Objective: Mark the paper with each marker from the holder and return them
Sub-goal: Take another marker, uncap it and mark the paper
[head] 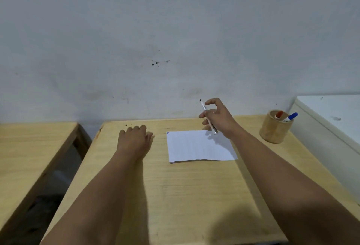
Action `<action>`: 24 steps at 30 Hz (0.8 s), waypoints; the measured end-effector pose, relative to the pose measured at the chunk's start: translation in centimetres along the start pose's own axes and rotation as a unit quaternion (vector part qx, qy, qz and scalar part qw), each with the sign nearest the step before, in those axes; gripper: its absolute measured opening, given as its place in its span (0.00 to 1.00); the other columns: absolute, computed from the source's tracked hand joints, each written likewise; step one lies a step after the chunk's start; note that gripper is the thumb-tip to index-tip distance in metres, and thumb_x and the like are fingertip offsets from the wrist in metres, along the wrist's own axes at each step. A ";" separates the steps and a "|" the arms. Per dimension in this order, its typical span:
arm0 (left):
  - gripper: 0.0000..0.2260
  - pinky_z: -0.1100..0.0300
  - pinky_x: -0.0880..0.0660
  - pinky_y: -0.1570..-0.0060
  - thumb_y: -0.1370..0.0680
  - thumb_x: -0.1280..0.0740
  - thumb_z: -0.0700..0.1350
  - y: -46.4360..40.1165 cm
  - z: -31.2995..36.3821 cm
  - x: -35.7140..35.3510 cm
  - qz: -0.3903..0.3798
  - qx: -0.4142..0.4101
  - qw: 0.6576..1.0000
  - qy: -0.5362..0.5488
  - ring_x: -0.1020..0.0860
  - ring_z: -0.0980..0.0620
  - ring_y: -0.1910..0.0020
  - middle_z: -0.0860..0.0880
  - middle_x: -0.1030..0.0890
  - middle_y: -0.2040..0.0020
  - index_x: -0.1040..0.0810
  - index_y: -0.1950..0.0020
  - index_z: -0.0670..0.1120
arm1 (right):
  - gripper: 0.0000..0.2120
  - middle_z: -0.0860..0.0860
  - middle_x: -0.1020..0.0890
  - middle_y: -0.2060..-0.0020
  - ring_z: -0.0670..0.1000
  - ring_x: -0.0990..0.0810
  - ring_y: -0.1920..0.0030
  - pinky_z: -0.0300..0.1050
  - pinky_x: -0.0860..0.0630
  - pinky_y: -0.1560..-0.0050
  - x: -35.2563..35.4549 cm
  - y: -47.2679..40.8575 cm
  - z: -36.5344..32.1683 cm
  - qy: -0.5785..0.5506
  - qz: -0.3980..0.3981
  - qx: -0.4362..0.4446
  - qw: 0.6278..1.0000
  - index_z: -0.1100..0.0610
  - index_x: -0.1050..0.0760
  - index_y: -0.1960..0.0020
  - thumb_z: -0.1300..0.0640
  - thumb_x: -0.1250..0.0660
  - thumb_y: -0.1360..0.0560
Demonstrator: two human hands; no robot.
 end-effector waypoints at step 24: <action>0.29 0.48 0.44 0.22 0.20 0.46 0.65 5.7 5.8 -1.6 -0.034 -0.148 0.974 0.169 0.43 0.49 0.17 0.53 0.37 0.18 0.32 0.22 0.54 | 0.13 0.50 0.16 0.69 0.48 0.21 0.71 0.39 0.28 0.71 -9.4 0.7 2.5 -0.058 0.054 -0.005 0.997 0.56 0.15 0.54 0.48 0.30 0.18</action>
Point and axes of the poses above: each hand's wrist, its own y-axis away from the middle knuckle, its own x-axis out of the back of the hand, z = x × y, the point moved 2 cm from there along -y, towards the middle knuckle
